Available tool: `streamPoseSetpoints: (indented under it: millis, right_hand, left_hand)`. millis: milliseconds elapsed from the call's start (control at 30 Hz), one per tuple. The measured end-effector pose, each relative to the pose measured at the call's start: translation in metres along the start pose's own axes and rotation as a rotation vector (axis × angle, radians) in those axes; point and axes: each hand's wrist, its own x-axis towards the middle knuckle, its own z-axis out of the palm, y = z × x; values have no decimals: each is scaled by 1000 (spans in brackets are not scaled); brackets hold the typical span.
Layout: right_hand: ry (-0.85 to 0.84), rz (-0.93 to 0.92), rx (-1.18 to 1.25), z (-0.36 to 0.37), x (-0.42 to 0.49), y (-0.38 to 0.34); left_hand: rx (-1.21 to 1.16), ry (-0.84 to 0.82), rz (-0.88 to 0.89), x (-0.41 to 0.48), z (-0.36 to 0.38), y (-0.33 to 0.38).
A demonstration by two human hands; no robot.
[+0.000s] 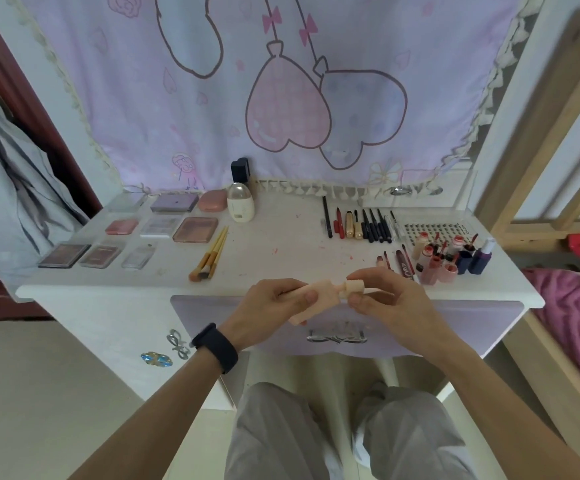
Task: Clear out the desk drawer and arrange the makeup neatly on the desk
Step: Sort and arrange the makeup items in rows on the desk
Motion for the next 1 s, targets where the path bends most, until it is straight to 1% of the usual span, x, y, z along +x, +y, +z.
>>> streamPoseSetpoints:
  millis: [67, 133, 267, 367, 467, 600, 700, 867, 1000]
  right_hand:
    - [52, 24, 93, 4, 3, 4]
    - [95, 57, 173, 8, 6, 9]
    - [149, 98, 231, 17, 17, 17]
    - [201, 93, 161, 24, 30, 21]
    - [240, 86, 105, 29, 45, 24]
    - [290, 43, -49, 33, 68, 25]
    - [323, -26, -140, 34, 85, 20]
    - [368, -68, -213, 38, 108, 23]
    - [406, -149, -261, 42, 112, 35]
  left_hand:
    - [-43, 15, -15, 1, -3, -1]
    - [-70, 68, -39, 4, -8, -3]
    - [-163, 173, -79, 18, -22, -4]
    - [-199, 246, -122, 35, -32, -5]
    - [-202, 272, -181, 61, -41, -8]
    - [-120, 245, -248, 104, -49, -14]
    - [-46, 234, -293, 140, -51, -18]
    - [5, 314, -334, 201, -52, -25]
    - [155, 359, -351, 236, -52, -33]
